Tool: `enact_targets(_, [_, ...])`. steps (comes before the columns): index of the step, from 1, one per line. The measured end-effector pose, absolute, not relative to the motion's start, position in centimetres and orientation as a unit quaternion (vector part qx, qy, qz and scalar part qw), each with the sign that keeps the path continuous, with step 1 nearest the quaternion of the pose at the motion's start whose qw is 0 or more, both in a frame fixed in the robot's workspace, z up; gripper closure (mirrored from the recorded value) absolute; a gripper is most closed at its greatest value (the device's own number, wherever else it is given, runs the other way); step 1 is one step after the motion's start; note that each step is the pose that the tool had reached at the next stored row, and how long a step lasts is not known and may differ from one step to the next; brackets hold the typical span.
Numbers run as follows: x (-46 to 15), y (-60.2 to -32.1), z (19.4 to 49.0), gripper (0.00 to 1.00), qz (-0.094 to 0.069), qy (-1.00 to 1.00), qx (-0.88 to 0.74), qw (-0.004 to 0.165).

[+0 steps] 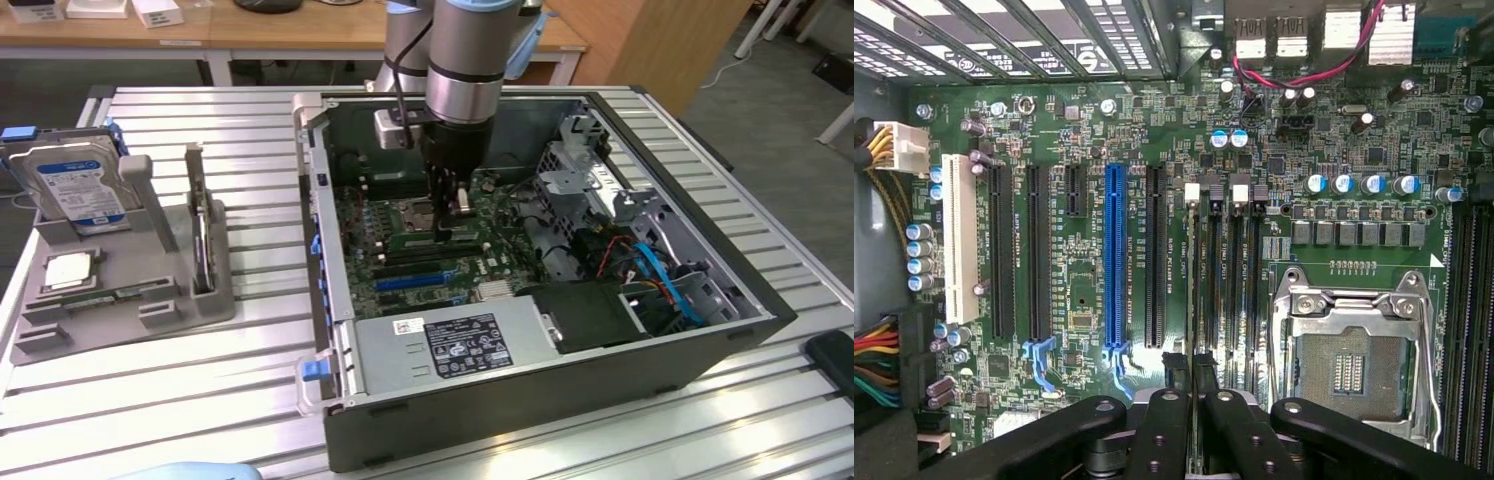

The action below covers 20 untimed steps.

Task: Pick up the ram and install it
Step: 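Insert the ram into the slot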

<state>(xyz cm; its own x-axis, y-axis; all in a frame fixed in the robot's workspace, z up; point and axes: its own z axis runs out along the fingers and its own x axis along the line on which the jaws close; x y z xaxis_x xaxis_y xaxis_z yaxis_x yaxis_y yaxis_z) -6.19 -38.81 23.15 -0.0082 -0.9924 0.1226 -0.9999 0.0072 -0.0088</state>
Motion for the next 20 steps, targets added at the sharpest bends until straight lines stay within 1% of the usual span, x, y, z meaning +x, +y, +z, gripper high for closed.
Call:
enact_targets(8, [-6.22,-38.8,23.25,0.87,0.05,-0.706,0.705,0.036])
enact_targets(20, [-6.32,-38.81,23.23,0.87,0.053,-0.706,0.705,0.038])
